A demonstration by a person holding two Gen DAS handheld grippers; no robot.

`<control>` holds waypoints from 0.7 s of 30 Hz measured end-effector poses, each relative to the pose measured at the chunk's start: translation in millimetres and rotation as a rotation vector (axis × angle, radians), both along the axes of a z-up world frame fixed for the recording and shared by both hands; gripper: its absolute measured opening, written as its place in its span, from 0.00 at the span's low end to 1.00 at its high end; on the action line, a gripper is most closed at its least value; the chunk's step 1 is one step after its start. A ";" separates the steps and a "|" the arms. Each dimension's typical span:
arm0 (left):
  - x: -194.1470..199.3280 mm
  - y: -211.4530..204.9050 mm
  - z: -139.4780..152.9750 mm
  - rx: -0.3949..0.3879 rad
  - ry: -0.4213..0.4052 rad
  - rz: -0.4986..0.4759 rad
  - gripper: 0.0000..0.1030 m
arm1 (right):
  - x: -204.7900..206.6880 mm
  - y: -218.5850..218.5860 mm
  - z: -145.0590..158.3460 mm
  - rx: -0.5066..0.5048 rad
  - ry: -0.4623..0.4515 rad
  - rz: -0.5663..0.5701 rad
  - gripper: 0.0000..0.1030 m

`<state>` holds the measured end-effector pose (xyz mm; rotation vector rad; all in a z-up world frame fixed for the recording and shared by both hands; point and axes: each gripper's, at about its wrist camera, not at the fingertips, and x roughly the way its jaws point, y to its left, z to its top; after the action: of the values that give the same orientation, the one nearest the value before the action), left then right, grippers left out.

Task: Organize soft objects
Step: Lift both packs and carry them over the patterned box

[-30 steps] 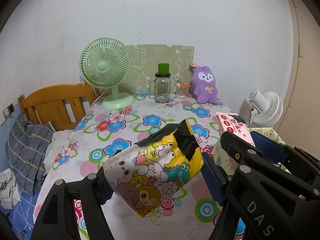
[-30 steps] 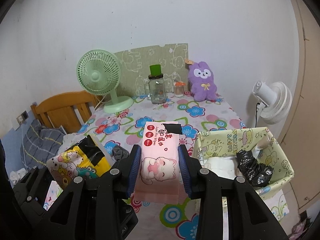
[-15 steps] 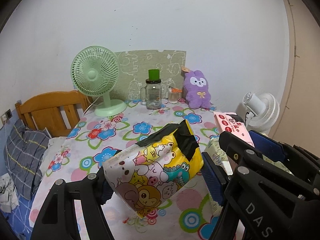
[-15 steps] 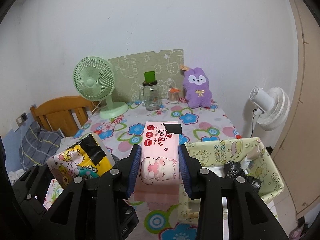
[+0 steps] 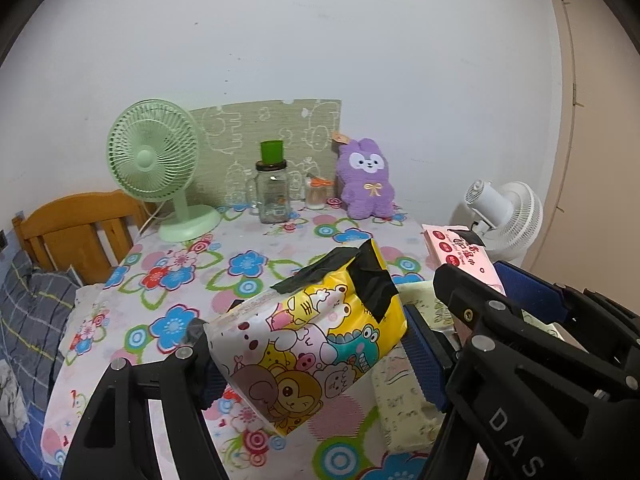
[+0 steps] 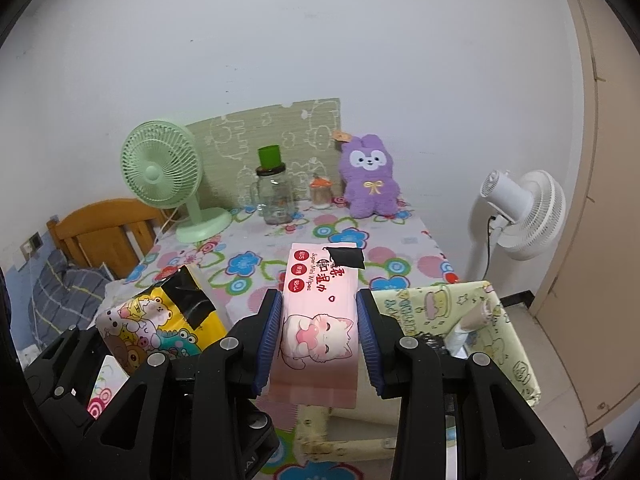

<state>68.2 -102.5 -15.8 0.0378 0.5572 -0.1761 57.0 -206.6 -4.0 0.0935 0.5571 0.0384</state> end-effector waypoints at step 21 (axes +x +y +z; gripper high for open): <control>11.5 -58.1 -8.0 0.003 0.023 -0.108 0.75 | 4.5 -54.2 -10.8 0.002 0.010 -0.097 0.40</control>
<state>79.7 -160.6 -23.8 0.0690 0.5790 -0.2815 61.5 -260.8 -14.8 0.1224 0.5619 -0.0558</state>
